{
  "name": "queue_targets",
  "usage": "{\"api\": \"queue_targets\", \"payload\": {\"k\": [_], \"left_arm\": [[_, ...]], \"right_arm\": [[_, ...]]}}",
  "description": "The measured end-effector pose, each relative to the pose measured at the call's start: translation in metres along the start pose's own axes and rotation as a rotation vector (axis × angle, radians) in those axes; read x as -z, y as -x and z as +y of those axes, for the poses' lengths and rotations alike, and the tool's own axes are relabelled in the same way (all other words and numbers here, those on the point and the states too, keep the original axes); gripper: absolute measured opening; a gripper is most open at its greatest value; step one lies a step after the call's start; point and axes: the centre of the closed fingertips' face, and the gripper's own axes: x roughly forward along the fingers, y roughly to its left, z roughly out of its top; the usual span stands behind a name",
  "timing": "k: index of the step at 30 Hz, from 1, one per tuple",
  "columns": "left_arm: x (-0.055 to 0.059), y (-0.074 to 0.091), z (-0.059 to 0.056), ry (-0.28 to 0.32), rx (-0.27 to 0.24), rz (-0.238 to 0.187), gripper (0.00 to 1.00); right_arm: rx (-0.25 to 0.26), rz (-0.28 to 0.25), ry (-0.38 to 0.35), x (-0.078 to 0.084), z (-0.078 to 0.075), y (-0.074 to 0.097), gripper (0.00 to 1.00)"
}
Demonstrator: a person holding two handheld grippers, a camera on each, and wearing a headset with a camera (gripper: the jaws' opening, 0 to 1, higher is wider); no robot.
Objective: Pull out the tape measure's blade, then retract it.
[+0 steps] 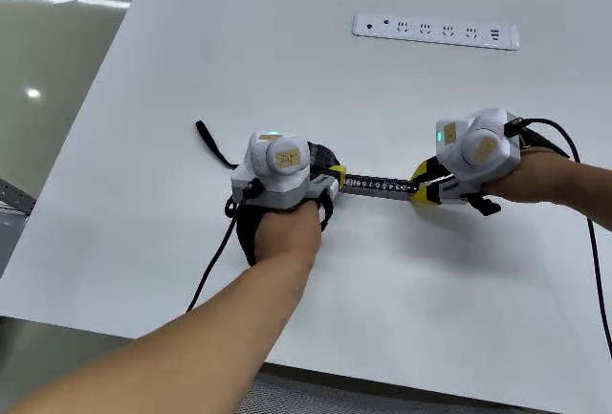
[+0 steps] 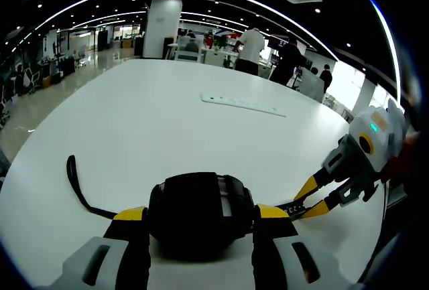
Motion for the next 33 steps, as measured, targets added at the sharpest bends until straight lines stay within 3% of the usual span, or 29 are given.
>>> {"api": "queue_targets", "payload": {"k": [33], "left_arm": [[-0.001,-0.001,0.001,0.011,0.012,0.001,0.58]], "right_arm": [[-0.021,-0.031,0.030,-0.037,-0.005,-0.025,0.11]]}}
